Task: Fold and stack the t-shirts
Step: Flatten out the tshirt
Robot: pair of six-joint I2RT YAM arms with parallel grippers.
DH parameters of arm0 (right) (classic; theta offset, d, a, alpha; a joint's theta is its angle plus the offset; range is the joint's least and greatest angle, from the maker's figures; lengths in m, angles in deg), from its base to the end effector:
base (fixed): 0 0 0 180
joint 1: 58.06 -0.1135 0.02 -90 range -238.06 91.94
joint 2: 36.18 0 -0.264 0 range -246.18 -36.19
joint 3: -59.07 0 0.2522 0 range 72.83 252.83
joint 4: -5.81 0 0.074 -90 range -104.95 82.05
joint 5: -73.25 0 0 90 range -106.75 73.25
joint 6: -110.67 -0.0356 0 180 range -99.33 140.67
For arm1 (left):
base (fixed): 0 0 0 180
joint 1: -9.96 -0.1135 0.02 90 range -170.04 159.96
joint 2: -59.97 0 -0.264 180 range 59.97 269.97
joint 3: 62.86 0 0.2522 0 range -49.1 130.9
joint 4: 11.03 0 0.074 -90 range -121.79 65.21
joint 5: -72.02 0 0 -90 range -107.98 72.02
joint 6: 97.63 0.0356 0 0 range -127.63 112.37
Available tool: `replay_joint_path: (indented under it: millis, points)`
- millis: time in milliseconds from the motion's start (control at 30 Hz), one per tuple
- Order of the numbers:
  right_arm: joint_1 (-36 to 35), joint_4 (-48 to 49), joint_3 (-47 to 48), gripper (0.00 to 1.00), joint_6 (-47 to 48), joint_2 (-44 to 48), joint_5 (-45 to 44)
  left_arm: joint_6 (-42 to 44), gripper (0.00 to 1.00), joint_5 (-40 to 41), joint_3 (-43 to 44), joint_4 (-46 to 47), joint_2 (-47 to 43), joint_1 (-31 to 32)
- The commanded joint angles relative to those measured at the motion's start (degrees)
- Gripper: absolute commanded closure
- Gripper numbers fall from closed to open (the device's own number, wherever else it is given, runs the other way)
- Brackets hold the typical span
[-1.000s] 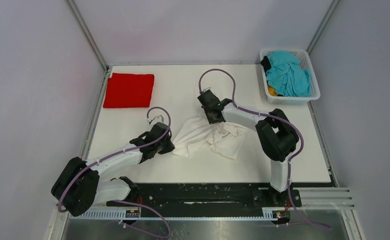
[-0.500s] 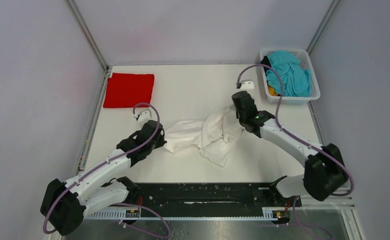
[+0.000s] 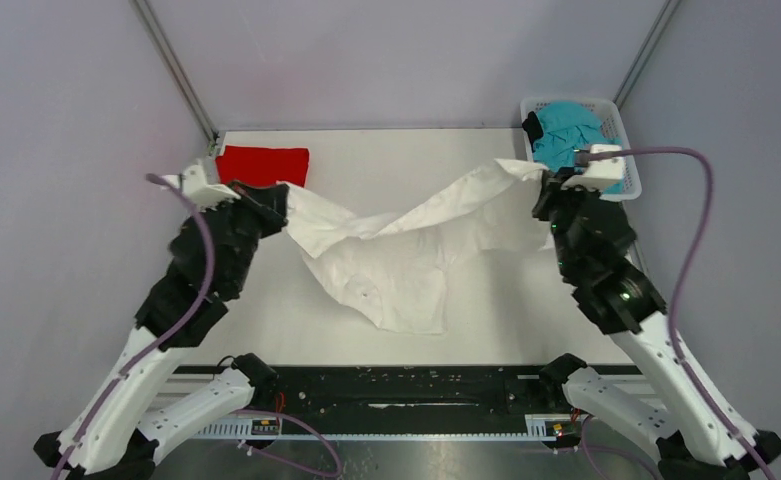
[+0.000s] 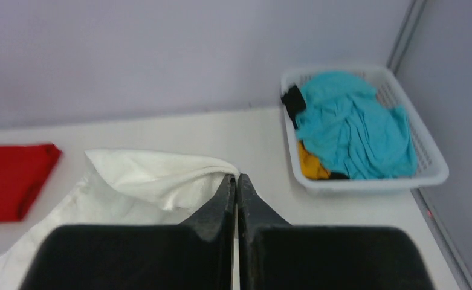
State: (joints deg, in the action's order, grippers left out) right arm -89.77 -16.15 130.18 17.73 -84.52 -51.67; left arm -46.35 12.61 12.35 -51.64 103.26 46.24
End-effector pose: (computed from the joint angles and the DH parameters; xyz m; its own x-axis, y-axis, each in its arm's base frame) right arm 0.1640 0.0774 0.4098 0.0149 0.0586 -0.9982 0.0553 0.9967 0.0594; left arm 0.1279 -0.0714 0.4121 -0.1600 -0.5505 -0.8193 0.0048 0.8296 -0.5583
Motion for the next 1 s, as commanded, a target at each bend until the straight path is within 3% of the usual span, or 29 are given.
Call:
replay_joint_path:
  millis: [0,367,533,767,967]
  points:
    - [-0.17,-2.18,10.73,1.0,2.64,7.3,10.84,8.82,1.0,-4.8,10.49,7.33,-2.93,-0.06]
    - [-0.11,-11.38,29.34,1.0,3.34,13.38,34.14,16.18,1.0,-26.26,38.01,6.73,-0.99,-0.07]
    - [-0.14,-13.14,32.77,1.0,3.29,13.32,37.6,17.27,1.0,-27.39,43.16,6.72,-0.08,-0.07]
    - [-0.11,-12.79,30.45,1.0,3.29,11.27,26.51,21.13,1.0,-15.44,46.18,6.58,6.52,-0.07]
    - [-0.11,-10.58,19.52,1.0,0.92,7.05,4.85,28.29,1.0,9.27,40.1,9.98,17.51,-0.21]
